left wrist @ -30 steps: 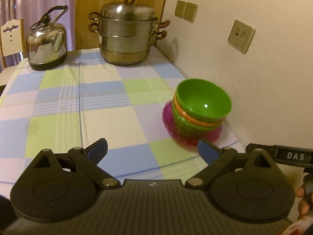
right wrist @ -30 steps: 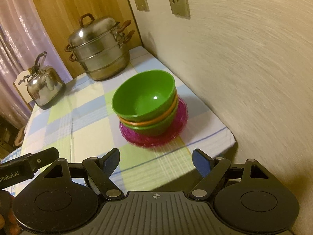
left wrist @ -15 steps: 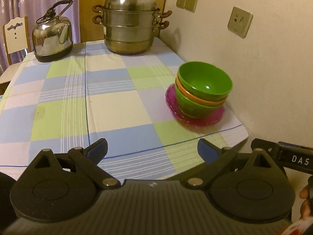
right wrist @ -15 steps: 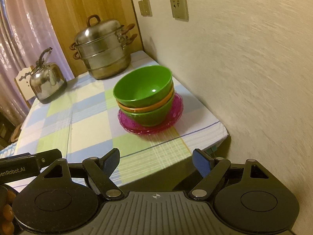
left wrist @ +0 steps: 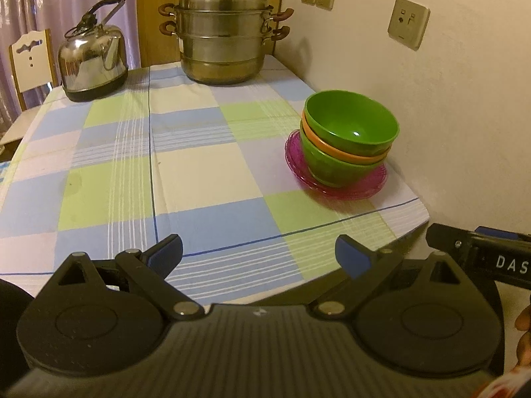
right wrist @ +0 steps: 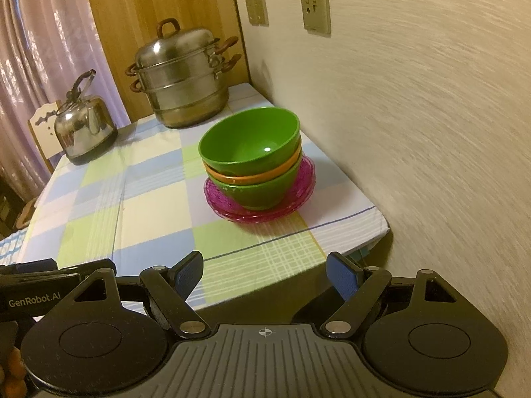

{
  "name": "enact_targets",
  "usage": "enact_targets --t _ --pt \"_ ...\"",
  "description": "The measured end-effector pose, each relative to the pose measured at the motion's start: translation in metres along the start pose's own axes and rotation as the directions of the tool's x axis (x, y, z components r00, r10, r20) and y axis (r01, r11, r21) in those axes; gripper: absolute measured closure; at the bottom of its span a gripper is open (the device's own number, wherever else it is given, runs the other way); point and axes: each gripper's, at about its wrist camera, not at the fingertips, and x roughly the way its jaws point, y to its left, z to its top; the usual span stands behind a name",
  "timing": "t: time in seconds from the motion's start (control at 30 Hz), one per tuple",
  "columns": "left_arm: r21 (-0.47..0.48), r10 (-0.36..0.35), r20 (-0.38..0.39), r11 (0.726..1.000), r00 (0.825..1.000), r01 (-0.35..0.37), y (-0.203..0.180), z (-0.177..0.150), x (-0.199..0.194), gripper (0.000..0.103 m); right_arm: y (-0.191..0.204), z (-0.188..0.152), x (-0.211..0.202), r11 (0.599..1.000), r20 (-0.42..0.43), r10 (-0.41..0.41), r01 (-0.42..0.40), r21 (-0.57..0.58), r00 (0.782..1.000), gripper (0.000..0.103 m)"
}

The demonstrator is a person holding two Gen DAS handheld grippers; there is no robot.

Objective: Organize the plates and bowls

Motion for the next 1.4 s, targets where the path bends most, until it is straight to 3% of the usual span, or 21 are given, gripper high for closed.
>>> enact_targets --t 1.4 --pt "0.002 0.017 0.019 1.0 1.0 -0.017 -0.003 -0.0003 0.0019 0.004 -0.0033 -0.0035 0.005 1.0 -0.003 -0.008 0.008 -0.02 1.0 0.022"
